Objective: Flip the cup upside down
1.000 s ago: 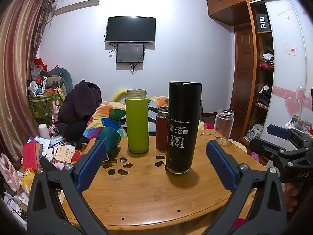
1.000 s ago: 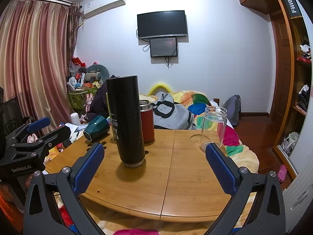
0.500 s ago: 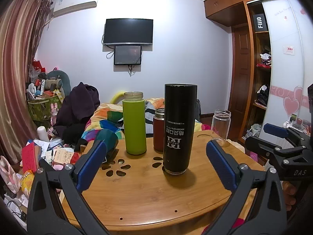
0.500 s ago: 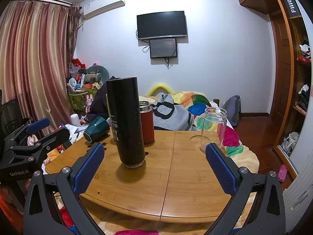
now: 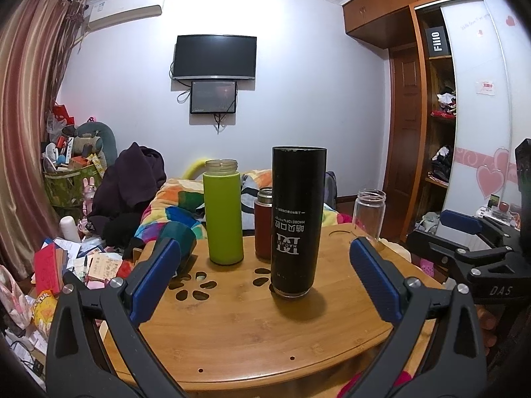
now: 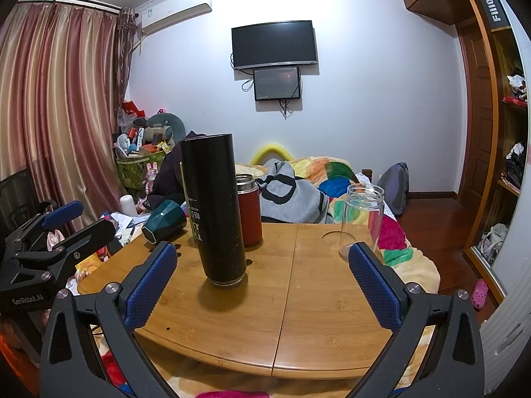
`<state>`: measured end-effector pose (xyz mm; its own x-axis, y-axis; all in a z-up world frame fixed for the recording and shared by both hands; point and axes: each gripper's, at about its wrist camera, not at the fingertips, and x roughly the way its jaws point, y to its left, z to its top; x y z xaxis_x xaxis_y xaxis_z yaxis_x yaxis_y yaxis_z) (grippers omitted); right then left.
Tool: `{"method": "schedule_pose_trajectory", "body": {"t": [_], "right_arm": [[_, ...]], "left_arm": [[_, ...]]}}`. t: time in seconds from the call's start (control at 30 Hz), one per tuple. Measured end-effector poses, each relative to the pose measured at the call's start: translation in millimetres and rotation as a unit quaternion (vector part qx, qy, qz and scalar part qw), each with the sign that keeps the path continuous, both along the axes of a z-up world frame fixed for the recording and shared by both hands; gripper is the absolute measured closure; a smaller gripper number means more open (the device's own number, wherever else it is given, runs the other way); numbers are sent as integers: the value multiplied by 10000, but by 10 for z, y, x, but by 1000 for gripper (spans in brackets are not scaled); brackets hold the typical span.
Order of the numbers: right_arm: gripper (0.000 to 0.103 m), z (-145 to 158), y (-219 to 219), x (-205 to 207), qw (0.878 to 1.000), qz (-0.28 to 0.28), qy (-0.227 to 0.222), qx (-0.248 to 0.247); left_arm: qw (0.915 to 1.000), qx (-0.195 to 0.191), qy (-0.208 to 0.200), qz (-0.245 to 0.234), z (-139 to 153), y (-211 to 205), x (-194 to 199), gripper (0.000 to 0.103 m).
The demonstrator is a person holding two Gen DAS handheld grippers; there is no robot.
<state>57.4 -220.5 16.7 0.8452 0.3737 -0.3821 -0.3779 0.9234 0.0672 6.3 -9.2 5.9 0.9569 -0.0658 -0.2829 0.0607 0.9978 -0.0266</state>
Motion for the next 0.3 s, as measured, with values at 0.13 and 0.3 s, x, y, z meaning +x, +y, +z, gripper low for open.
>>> {"method": "schedule_pose_trajectory", "body": {"t": [0.13,0.3], "right_arm": [[0,0,-3,1,10000,-4,-3,4],[0,-5,4,-5,10000,-10,8,5]], "left_arm": [[10000,-64,12,46,-11,22,4,0],[9999,-108,62,14,-18,28,9,0]]}}
